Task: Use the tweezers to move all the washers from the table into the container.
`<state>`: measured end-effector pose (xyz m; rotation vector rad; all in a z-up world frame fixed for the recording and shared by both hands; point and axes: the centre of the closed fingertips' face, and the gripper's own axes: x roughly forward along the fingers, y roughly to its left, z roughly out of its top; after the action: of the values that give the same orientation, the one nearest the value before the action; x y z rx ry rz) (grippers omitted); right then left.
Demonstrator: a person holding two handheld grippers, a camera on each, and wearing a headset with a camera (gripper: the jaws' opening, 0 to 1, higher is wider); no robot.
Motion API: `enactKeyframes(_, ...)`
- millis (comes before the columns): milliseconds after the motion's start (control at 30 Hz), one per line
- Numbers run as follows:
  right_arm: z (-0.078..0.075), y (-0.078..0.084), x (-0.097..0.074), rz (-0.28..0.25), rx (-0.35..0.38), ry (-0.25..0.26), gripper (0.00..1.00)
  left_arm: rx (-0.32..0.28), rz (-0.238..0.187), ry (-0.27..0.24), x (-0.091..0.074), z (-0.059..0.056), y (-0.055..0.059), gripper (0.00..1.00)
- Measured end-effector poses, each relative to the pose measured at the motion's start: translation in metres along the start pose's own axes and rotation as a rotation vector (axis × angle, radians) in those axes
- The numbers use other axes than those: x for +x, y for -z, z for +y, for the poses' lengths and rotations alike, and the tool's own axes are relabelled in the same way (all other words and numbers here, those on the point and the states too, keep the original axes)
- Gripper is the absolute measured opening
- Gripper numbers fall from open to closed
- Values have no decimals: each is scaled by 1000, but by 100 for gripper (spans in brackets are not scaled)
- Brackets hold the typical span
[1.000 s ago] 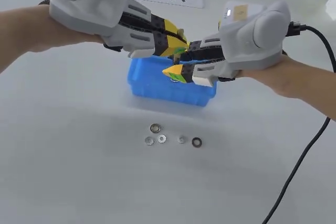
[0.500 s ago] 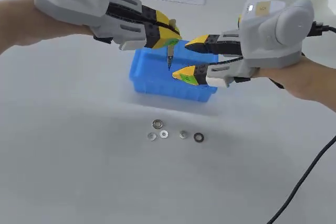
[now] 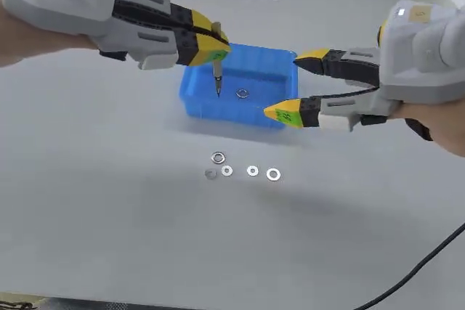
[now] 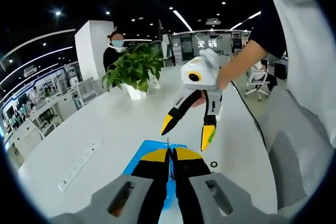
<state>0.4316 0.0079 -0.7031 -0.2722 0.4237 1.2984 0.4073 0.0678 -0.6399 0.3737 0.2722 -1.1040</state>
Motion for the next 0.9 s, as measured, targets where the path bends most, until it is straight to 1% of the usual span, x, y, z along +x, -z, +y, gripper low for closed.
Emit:
enactKeyframes(33, 1, 0, -3, -6, 8, 4, 62, 0, -3, -1, -2, -3, -2, 6)
enactKeyframes(133, 3, 1, -12, -13, 14, 23, 64, -1, -6, 0, -2, -5, -4, 6)
enactKeyframes(167, 3, 2, -15, -14, 14, 32, 65, -6, -7, 0, -5, -11, -2, 6)
enactKeyframes(267, 3, 7, -20, -7, 19, 48, 69, -17, -3, 6, -6, -23, 0, 6)
enactKeyframes(333, 4, 12, -23, 4, 24, 55, 69, -22, 4, 13, -6, -32, 3, 6)
enactKeyframes(367, 7, 14, -25, 7, 29, 53, 70, -26, 2, 14, -6, -33, 5, 6)
enactKeyframes(467, 12, 20, -27, 18, 31, 50, 71, -43, 0, 16, -7, -43, 9, 6)
enactKeyframes(533, 16, 25, -28, 22, 54, 51, 71, -61, 4, 17, -7, -47, 11, 6)
enactKeyframes(667, 18, 30, -30, 26, 53, 60, 69, -70, 0, 18, -7, -53, 12, 6)
enactKeyframes(700, 18, 31, -30, 28, 53, 64, 68, -74, 0, 19, -6, -51, 12, 6)
enactKeyframes(733, 18, 32, -31, 30, 52, 67, 68, -79, 2, 21, -6, -52, 13, 6)
enactKeyframes(767, 19, 33, -31, 32, 50, 66, 68, -77, 6, 20, -6, -57, 15, 6)
enactKeyframes(833, 20, 35, -31, 39, 45, 72, 67, -81, 10, 21, -6, -60, 20, 6)
enactKeyframes(900, 21, 37, -31, 39, 45, 69, 66, -86, 5, 17, -5, -64, 24, 6)
